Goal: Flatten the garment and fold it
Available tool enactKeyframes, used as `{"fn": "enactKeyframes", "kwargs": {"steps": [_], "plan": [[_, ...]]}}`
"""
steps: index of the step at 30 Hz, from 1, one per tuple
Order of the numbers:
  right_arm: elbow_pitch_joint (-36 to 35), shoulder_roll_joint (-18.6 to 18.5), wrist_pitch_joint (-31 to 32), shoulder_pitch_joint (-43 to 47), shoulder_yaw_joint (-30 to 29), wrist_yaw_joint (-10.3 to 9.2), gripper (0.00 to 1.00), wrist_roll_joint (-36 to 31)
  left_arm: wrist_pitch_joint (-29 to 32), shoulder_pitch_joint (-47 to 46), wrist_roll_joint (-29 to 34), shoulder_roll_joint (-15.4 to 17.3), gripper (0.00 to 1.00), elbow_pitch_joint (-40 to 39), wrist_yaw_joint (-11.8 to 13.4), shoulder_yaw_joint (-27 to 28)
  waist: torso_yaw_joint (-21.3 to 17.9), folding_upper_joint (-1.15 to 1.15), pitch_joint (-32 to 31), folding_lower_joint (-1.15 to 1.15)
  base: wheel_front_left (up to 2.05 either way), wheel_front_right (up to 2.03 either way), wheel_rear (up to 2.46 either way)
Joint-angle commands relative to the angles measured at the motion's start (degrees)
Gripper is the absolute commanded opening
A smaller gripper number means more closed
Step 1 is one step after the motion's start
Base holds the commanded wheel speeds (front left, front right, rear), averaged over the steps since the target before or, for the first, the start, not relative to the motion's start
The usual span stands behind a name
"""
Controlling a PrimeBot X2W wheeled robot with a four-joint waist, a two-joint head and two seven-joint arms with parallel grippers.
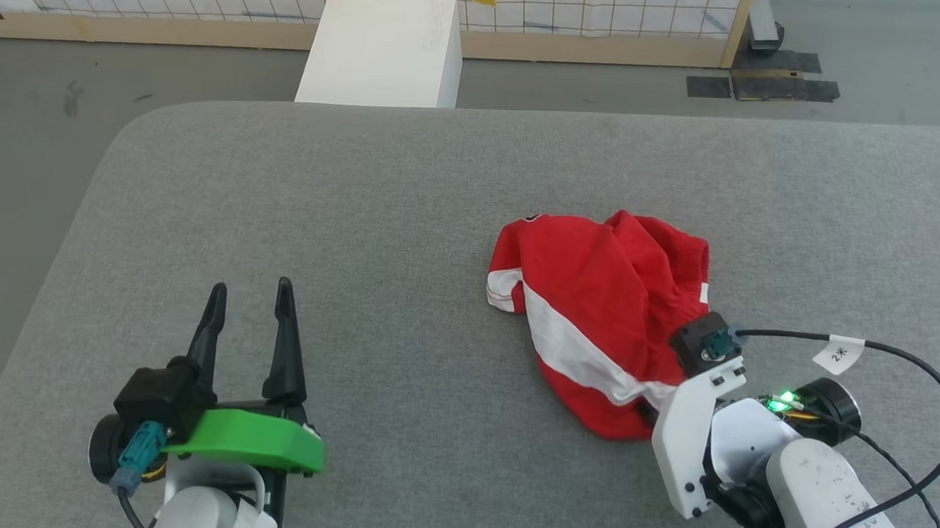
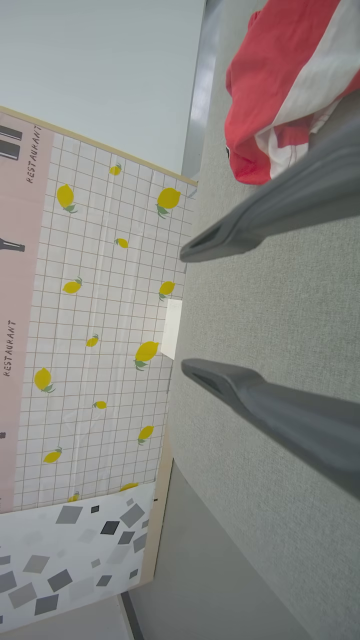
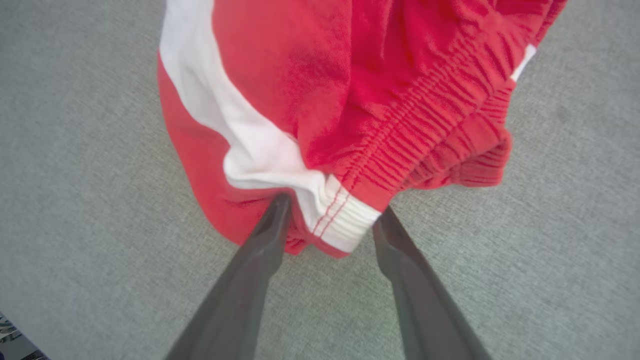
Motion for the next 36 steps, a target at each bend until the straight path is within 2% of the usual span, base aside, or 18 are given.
{"fn": "enactKeyframes", "kwargs": {"steps": [1,6,10,13,19,24,32,33,34,36], "plan": [[0.1,0.0,-0.4,-1.2,0.2,-0.08,0.0,0.0,-0.3,1.0,0.9,-0.6,1.0,0.1,-0.8,0.5,-0.2,0.0,0.1,0.0,0.0,0.0,0.0],[-1.2,0.0,-2.1,-1.9,-0.3,-0.08,0.0,1.0,-0.3,1.4,2.4,-2.2,1.0,0.6,-2.3,2.6,-1.2,0.0,-0.1,0.0,0.0,0.0,0.0],[-5.2,0.0,-3.1,-1.7,-3.0,-0.08,0.0,3.0,-0.3,1.8,3.6,-3.5,1.0,0.8,-3.5,3.9,-2.2,0.0,-0.8,0.0,0.0,0.0,0.0],[-9.0,-0.7,-2.5,-1.2,-7.3,-0.08,0.0,3.6,-0.3,1.9,4.2,-4.3,1.0,0.9,-4.3,4.5,-2.8,0.0,-1.1,0.0,0.0,0.0,0.0],[-13.9,-4.8,0.9,1.2,-19.6,-0.08,0.0,3.8,-0.3,1.9,5.0,-5.5,1.0,1.3,-5.8,5.7,-3.7,0.0,-1.0,0.0,0.0,0.0,0.0],[-11.2,-7.2,2.8,4.3,-28.4,-0.08,0.0,1.6,-0.3,1.8,5.5,-6.3,1.0,2.0,-6.7,6.2,-3.9,0.0,-0.7,0.0,0.0,0.0,0.0],[-1.7,-5.7,3.6,6.7,-32.9,-0.08,0.0,0.0,-0.3,2.2,5.8,-7.2,1.0,3.4,-7.6,6.8,-3.9,0.0,-0.5,0.0,0.0,0.0,0.0],[-1.2,-5.3,3.0,6.4,-33.3,-0.08,0.45,0.2,-0.3,2.2,5.8,-7.3,1.0,3.6,-7.7,6.9,-3.9,0.0,-0.6,0.0,0.0,0.0,0.0],[-1.0,-5.0,1.9,6.1,-33.7,-0.08,1.0,0.2,-0.3,2.3,5.8,-7.3,1.0,3.7,-7.8,7.0,-4.0,0.0,-0.7,0.0,0.0,0.0,0.0],[-1.4,-4.0,-0.2,5.3,-34.7,-0.08,1.0,0.9,-0.3,2.4,5.9,-7.4,1.0,4.0,-7.9,7.2,-4.1,0.0,-0.9,0.0,0.0,0.0,0.0]]}}
